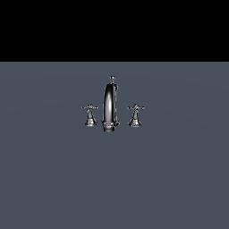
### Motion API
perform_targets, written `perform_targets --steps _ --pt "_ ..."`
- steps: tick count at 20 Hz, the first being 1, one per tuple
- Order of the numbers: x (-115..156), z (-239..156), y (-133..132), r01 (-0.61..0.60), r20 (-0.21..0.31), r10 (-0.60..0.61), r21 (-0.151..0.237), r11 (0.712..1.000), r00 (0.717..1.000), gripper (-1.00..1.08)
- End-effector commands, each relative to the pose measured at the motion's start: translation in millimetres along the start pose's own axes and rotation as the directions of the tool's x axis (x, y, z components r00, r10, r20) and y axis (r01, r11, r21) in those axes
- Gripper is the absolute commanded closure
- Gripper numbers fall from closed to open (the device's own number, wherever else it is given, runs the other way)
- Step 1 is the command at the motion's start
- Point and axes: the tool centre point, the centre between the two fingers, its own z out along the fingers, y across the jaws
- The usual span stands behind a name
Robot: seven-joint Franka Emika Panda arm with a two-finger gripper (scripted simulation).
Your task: Turn on the faucet by rotating a designated handle.
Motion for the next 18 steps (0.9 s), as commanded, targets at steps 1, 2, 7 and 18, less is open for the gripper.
perform_targets --steps 1,2,7,18 --pt "0.8 10.4 5.8 0.007 0.036 -0.005 -0.031 1.0 0.999 0.44" --pt "-0.5 25.2 -9.5 0.021 0.083 -0.02 -0.006 1.0 0.996 0.27" --pt "21.2 83.1 28.3 -0.056 0.174 0.053 0.015 0.998 0.983 0.19" --pt "108.8 176.1 73.6 0.151 0.181 -0.139 -0.056 0.987 0.974 0.68"
